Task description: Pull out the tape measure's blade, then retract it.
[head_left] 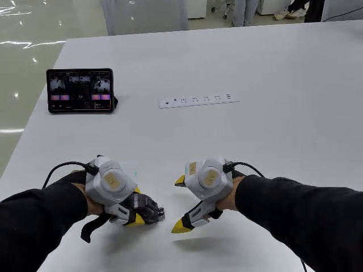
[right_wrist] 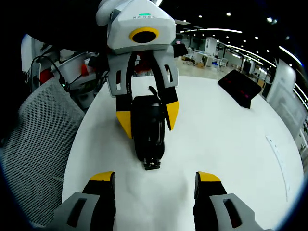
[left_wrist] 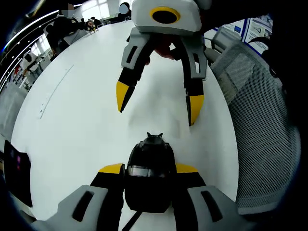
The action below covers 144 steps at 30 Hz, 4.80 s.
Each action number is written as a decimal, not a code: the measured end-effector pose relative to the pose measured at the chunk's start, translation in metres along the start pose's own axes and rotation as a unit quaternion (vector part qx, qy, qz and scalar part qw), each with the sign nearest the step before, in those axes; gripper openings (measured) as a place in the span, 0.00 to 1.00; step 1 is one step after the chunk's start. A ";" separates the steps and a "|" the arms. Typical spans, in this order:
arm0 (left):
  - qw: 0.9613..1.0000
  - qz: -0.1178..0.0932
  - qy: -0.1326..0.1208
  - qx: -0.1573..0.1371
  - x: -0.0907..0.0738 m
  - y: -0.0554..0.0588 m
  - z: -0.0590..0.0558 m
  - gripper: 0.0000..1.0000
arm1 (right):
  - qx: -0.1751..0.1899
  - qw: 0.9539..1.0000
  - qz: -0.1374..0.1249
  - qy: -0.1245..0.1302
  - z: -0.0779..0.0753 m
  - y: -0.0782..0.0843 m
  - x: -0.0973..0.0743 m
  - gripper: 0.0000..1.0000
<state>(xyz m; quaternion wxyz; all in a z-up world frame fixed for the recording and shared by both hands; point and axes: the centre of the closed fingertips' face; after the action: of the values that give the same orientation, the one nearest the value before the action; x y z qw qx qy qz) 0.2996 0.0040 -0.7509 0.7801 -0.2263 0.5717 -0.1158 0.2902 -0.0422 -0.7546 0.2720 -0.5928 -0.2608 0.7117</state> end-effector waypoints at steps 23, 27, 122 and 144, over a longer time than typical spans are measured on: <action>1.000 0.007 -0.004 0.009 0.000 0.002 -0.002 0.34 | -0.047 0.998 0.047 -0.017 -0.005 0.001 0.026 0.18; 1.000 0.012 -0.003 0.012 0.000 0.003 -0.002 0.34 | -0.057 0.997 0.055 -0.025 -0.002 0.000 0.033 0.14; 1.000 0.001 -0.007 0.018 0.000 0.004 -0.002 0.33 | -0.003 0.998 0.055 -0.026 -0.005 0.025 0.010 0.11; 1.000 -0.001 -0.004 0.017 0.001 0.004 -0.003 0.33 | 0.014 0.998 0.060 -0.024 -0.004 0.040 -0.005 0.11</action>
<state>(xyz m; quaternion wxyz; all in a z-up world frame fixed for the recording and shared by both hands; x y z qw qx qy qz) 0.2971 0.0064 -0.7540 0.7859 -0.2135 0.5666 -0.1255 0.2916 -0.0740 -0.7794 0.2311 -0.5860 -0.2210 0.7445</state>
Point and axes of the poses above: the centre of the closed fingertips' face, and the gripper's own axes: x roughly forward along the fingers, z roughly to its left, y roughly out of its underside, and after that the axes turned 13 degrees about -y, right-handed
